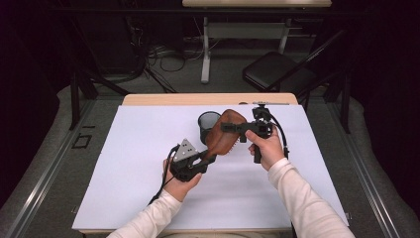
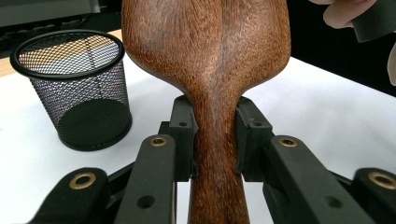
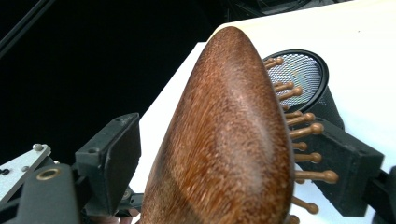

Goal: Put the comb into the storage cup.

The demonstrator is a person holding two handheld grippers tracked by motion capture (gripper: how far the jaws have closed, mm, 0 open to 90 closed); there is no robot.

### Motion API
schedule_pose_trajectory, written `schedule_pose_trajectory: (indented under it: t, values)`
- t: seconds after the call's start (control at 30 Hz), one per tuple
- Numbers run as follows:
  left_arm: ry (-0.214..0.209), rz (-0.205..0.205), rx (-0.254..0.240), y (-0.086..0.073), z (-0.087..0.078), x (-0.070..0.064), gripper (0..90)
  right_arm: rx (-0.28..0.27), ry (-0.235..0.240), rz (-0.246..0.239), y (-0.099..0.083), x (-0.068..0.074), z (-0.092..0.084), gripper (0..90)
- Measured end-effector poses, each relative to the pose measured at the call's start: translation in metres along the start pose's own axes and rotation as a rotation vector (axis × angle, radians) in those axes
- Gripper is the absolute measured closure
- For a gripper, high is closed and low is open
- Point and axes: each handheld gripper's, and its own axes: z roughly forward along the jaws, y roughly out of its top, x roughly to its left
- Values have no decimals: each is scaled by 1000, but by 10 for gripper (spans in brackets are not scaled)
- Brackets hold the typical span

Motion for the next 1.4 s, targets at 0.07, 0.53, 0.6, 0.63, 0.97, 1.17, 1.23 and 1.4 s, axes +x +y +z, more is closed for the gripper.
schedule_pose_trajectory:
  t: [0.07, 0.53, 0.6, 0.63, 0.97, 1.17, 1.23, 1.4]
  values:
    - [2, 0, 1, 0, 0, 0, 719, 1, 3, 3, 0, 0, 0, 176]
    - [2, 5, 7, -1, 1, -1, 719, 0, 29, 34, 0, -3, 0, 307]
    - [2, 7, 7, -1, 1, -1, 719, -4, 34, 40, 1, -4, 0, 316]
    - [3, 8, 7, -1, 1, -1, 719, -4, 34, 42, 1, -5, -1, 321]
    - [2, 8, 11, -1, 2, 0, 719, 0, 34, 54, 0, -7, -1, 352]
    - [3, 10, 12, -2, 2, 0, 719, 2, 31, 67, 0, -8, -1, 363]
    - [3, 8, 14, -2, 3, 0, 719, 5, 28, 69, 0, -8, -1, 371]
    - [3, 9, 12, -2, 3, 0, 719, 7, 38, 90, 1, -10, -1, 385]
